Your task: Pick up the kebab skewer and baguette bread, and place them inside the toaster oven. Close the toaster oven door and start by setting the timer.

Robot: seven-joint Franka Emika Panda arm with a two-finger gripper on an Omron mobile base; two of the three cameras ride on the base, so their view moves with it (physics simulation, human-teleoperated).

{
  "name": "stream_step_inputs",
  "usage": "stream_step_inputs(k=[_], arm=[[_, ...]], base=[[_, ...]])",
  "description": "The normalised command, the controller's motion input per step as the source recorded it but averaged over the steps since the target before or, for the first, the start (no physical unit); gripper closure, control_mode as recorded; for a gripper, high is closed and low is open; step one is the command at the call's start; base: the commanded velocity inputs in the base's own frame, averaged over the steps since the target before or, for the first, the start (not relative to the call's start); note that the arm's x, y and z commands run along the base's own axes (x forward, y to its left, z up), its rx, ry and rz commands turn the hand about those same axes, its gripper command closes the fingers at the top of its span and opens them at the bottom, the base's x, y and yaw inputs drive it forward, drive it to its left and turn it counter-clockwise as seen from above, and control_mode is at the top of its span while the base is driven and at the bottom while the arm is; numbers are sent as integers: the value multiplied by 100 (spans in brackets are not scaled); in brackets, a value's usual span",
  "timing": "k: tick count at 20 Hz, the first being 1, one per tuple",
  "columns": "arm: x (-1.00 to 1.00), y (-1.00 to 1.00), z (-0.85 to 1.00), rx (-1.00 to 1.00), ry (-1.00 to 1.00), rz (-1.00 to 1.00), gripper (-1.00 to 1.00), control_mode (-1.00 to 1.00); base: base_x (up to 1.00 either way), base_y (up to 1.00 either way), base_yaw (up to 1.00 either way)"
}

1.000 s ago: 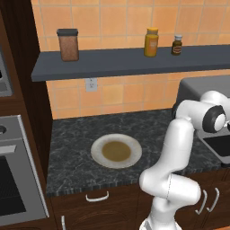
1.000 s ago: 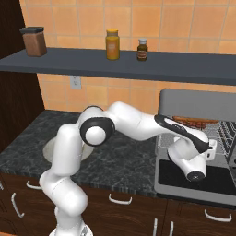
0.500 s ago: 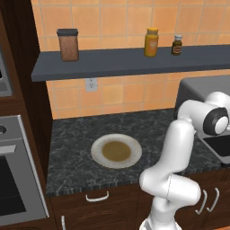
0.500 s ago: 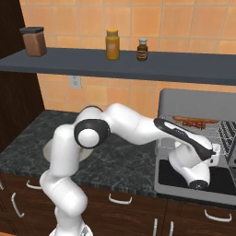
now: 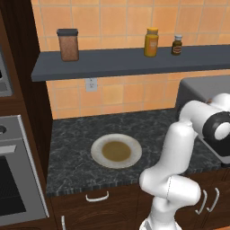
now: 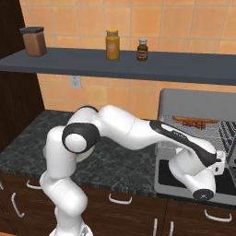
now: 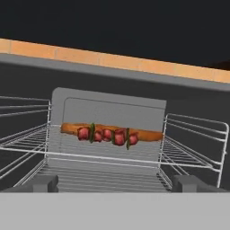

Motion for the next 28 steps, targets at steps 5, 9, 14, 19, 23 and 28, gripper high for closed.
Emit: stream_step_inputs(k=[5, 9, 14, 19, 23, 28], arm=[[-67, 0, -7, 0, 7, 0, -100, -100], [-71, 0, -40, 0, 1, 0, -100, -100], [-58, 0, -22, 2, 0, 0, -100, -100], [-37, 0, -4, 3, 0, 0, -100, -100], [-14, -3, -21, 2, 0, 0, -100, -100], [-3, -1, -25, 0, 0, 0, -100, -100]], base=[[0, 0, 0], [0, 0, 0], [0, 0, 0], [0, 0, 0], [0, 0, 0], [0, 0, 0]])
